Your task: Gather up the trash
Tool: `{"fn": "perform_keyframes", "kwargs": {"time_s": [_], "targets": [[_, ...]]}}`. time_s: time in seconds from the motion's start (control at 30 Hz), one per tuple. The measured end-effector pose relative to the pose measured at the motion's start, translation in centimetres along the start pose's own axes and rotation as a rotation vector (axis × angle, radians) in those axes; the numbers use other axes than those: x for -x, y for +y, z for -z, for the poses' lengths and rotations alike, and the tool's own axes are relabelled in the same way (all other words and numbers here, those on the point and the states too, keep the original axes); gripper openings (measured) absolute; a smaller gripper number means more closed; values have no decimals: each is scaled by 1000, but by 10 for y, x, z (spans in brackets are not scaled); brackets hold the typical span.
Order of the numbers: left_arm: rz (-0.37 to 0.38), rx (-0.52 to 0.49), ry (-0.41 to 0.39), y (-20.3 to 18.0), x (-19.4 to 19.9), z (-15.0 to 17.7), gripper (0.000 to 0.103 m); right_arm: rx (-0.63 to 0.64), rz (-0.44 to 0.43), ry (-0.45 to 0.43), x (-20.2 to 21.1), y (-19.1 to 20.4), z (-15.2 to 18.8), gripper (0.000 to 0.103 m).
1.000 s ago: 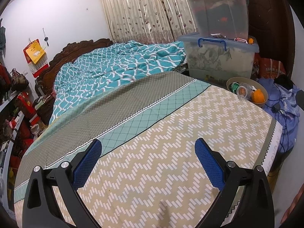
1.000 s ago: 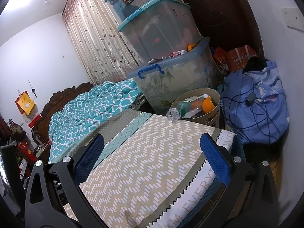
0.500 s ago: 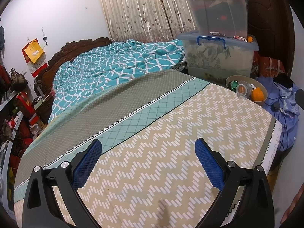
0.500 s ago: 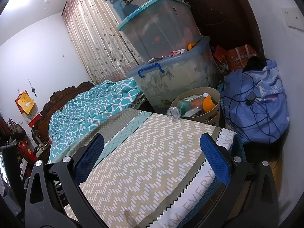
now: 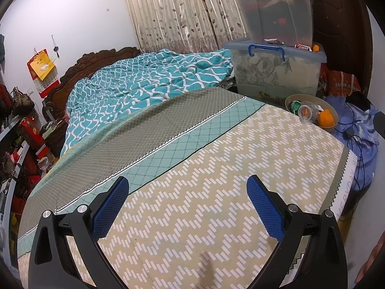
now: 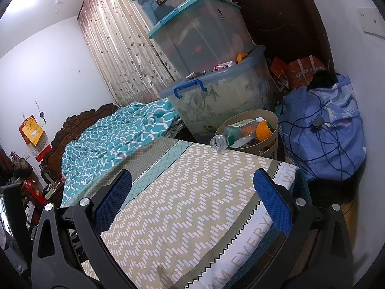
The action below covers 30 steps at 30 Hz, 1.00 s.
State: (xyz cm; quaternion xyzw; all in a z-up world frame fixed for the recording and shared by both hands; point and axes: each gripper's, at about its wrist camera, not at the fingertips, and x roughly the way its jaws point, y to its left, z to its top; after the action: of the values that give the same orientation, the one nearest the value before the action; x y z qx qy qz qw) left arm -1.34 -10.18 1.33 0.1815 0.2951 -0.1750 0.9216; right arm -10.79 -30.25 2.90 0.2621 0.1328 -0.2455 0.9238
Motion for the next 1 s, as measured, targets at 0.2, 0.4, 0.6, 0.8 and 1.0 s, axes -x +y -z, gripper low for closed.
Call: {"fn": "perform_keyframes", "kwargs": {"time_s": [0.2,0.4,0.6,0.8,1.0], "targets": [[0,0,0,0,0,0,95,0,1,1,0,0,0,100],[1,-2,1,-1,0,1,95,0,0,2,-1,0,1,100],[2,-4,2,-1,-1,2,95,0,0,2,-1,-1,0,100],[2,-4,3,-1,-1,1,95,-1,1,3,-1,0,0,100],[2,-5,3,-3,-2,2,95,1,0,4,-1,-1,2,100]]}}
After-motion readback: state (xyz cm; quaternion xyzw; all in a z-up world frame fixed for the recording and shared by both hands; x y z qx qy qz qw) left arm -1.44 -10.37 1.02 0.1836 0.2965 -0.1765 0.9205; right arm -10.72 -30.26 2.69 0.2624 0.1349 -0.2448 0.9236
